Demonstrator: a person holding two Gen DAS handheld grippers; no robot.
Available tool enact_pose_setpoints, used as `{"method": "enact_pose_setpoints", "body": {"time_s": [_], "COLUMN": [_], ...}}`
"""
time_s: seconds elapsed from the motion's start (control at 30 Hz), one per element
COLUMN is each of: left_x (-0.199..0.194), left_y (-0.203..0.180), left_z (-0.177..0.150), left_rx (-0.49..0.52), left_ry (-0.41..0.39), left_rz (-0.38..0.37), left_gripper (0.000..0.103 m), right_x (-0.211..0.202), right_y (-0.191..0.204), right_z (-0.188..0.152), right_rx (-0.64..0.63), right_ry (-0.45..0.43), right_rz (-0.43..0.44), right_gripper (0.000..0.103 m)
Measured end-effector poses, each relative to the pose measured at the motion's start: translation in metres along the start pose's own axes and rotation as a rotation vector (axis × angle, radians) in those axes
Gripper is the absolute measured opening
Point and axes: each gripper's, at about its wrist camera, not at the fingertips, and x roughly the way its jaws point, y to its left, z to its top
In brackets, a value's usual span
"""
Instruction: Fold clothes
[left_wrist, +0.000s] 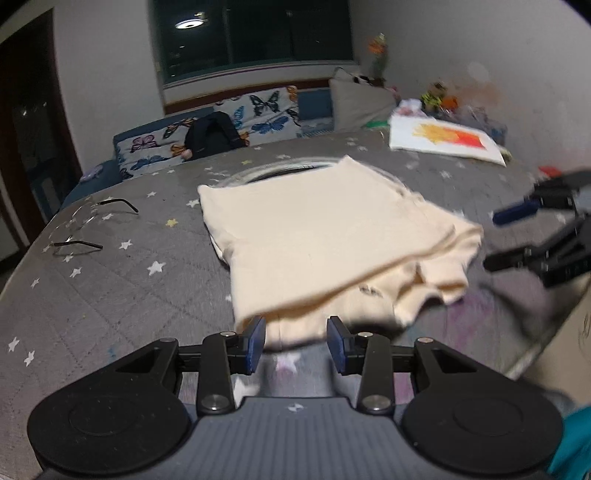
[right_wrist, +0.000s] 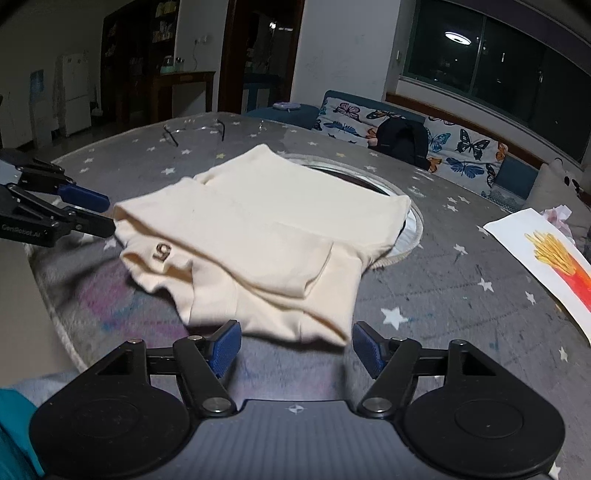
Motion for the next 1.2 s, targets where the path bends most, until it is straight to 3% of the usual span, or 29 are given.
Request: {"method": "enact_pose_setpoints", "body": {"time_s": [0.43, 0.6, 0.67, 0.7, 0.77, 1.03, 1.2], "left_x": [0.018, 0.025, 0.028, 0.029, 0.030, 0.031, 0.038], "left_y": [-0.049, -0.059, -0.061, -0.061, -0.060, -0.033, -0.022], "left_z": [-0.017, -0.018, -0.019, -0.019, -0.016, 0.019, 0.032], "left_rx": [0.362, 0.461, 0.487, 0.495, 0.488, 0.317, 0.270], "left_ry": [-0.071, -0.119, -0.135, -0.143, -0.157, -0.179, -0.169], "left_rz": [0.068, 0.045, 0.025, 0.016, 0.001, -0.060, -0.089], "left_gripper": [0.037, 0.035, 0.015, 0.014, 0.009, 0.007, 0.007], "right_x": [-0.002, 0.002, 0.004, 0.005, 0.007, 0.014, 0.022], "right_y": [0.014, 0.013, 0.014, 0.014, 0.015, 0.025, 0.034], "right_z": [-0.009, -0.008, -0.007, -0.007, -0.006, -0.001, 0.004], "right_rx": [-0.047, -0.056, -0.069, -0.078, -0.094, -0.213, -0.275], "right_ry": [0.022, 0.031, 0.035, 0.037, 0.040, 0.000, -0.043], "right_rz": [0.006, 0.006, 0.008, 0.007, 0.011, 0.039, 0.057], "right_gripper": [0.078, 0.078, 0.078, 0.078, 0.078, 0.078, 0.076]}}
